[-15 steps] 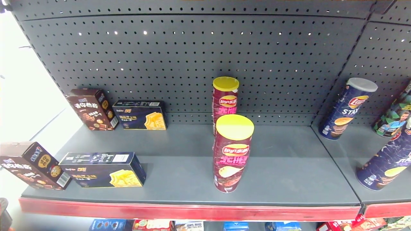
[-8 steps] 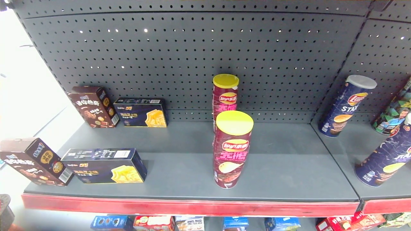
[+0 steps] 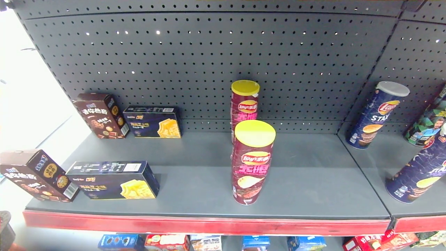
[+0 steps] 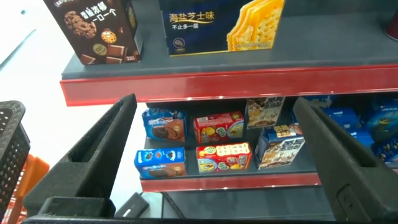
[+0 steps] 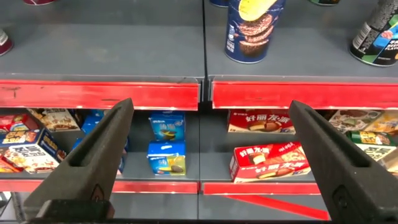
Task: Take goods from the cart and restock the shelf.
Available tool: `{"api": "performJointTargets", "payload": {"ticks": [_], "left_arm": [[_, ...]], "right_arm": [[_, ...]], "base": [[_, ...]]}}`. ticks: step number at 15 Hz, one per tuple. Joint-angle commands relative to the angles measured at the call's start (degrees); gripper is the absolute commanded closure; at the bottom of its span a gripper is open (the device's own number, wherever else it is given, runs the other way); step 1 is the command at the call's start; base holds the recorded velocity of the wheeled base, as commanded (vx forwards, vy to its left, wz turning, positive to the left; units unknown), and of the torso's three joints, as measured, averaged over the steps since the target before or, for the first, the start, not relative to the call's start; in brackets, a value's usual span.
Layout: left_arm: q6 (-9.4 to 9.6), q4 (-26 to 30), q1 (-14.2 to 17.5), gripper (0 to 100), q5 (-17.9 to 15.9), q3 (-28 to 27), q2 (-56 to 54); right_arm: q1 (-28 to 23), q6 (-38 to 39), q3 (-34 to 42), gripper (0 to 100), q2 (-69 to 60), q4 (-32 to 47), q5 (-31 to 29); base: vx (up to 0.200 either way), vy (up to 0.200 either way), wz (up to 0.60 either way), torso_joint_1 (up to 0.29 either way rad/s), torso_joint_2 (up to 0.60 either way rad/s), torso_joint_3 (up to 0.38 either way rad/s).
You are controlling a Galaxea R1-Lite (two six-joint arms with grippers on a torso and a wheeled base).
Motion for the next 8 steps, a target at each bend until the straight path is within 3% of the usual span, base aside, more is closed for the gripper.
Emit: {"api": "performJointTargets", "payload": {"ticks": [1, 8], "left_arm": [[0.0, 0.0, 0.0, 0, 0.0, -0.1, 0.0], [0.0, 0.0, 0.0, 0, 0.0, 0.0, 0.0]], "right_arm": [[0.1, 0.0, 0.0, 0, 0.1, 0.0, 0.0], [0.0, -0.1, 0.0, 0, 0.1, 0.0, 0.0]], "base": [[0.0, 0.0, 0.0, 0.0, 0.0, 0.0], [0.0, 0.0, 0.0, 0.0, 0.0, 0.0]]}}
